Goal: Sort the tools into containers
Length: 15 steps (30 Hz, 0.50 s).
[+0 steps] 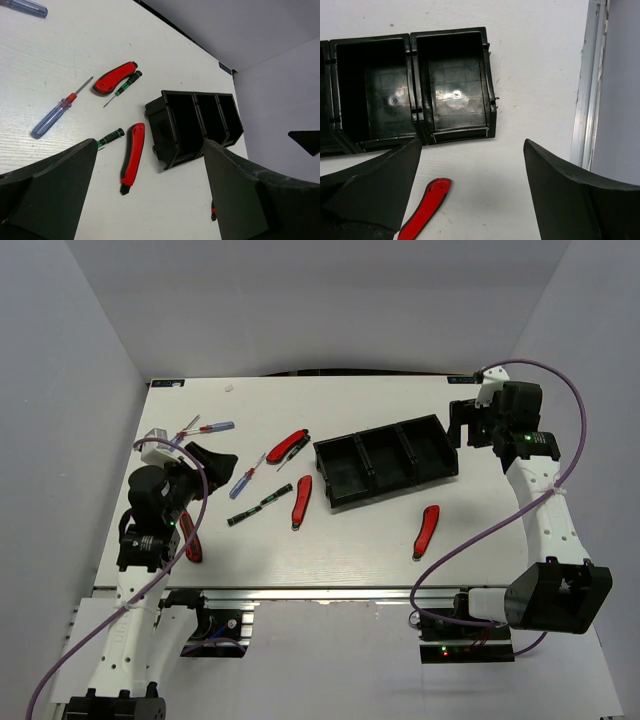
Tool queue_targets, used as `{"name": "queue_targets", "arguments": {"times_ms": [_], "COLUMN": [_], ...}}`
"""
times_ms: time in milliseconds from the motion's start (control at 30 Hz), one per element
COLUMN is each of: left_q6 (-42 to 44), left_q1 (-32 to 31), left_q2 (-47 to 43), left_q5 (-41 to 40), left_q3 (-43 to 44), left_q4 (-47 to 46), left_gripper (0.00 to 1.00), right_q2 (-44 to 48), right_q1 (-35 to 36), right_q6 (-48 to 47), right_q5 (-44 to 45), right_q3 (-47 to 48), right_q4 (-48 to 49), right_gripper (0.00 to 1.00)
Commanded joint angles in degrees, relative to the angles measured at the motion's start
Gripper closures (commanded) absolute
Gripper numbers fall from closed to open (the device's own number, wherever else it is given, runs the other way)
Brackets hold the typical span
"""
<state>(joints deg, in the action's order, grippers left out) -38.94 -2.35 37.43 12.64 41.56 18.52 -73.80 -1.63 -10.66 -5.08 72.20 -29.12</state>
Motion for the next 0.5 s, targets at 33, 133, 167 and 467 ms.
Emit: {"name": "queue_targets", "arguments": {"times_ms": [33, 133, 167, 467], "left_q6": [-1.05, -0.79, -0.79, -0.17], "left_q1": [0.06, 0.15, 0.15, 0.06], "left_q2": [0.71, 0.98, 0.98, 0.19], "left_q5": [0.1, 0.19, 0.1, -1.04], "left_q3": [-0.52, -0.78, -1.04, -2.01], "left_q4": [1.69, 2.3, 2.48, 5.2], "left_gripper": [0.02, 0.02, 0.02, 0.02], "right_q2": [1.02, 1.73, 1.64, 0.41], "right_q1": [0.13, 0.48, 0.57, 3.2], "right_q6": [-4.62, -18.31, -21.31, -23.64], "right_q5": [-10.68, -25.0, -27.5, -28.07], "right_q3": [-0.31, -0.57, -0.57, -8.3], "right_q4": [-3.91, -12.57, -14.97, -20.54], "right_gripper": [0.11, 0.11, 0.11, 0.11]}}
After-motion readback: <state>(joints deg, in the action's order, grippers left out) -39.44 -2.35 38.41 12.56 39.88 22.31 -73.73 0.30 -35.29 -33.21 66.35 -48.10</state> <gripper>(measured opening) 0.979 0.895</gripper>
